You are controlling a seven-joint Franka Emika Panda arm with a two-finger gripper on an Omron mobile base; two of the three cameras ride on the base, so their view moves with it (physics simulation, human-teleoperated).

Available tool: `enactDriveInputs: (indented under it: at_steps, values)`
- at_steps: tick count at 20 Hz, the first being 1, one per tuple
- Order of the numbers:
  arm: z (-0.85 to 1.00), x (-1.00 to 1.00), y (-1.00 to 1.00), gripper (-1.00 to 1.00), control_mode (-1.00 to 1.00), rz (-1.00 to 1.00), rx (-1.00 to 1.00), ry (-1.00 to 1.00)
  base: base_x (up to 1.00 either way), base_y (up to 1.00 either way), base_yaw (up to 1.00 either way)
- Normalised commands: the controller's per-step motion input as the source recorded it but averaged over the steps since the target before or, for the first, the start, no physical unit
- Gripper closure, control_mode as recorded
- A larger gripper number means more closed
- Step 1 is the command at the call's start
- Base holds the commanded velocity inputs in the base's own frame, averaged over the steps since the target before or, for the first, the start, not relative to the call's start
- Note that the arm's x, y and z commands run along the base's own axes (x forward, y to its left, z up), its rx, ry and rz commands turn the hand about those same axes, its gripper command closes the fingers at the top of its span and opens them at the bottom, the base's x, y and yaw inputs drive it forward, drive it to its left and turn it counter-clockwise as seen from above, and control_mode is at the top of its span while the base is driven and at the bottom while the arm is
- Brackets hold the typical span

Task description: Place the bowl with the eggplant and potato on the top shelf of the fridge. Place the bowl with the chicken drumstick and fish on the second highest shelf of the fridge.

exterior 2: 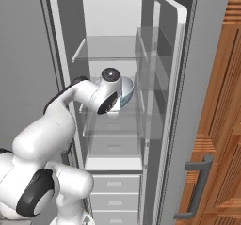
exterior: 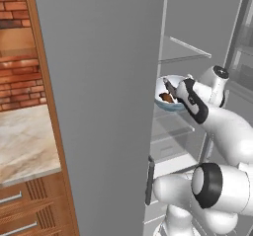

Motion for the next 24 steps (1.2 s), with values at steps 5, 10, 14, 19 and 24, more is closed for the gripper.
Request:
enactDriveInputs:
  at_steps: [5,10,14,19,24]
  values:
    - [-0.23,0.45,0.0,1.0,-1.0,0.0,0.0,0.0,0.0,0.0,0.0]
    - [-0.12,0.48,0.05,1.0,-1.0,0.0,0.0,0.0,0.0,0.0,0.0]
    - [-0.12,0.6,0.05,1.0,-1.0,-0.01,0.0,0.0,0.0,0.0,0.0]
    - [-0.13,0.47,0.04,-1.0,-1.0,-0.02,-0.02,0.0,0.0,0.0,0.0]
    - [0.0,0.06,0.0,-1.0,-1.0,-0.03,-0.01,0.0,0.0,0.0,0.0]
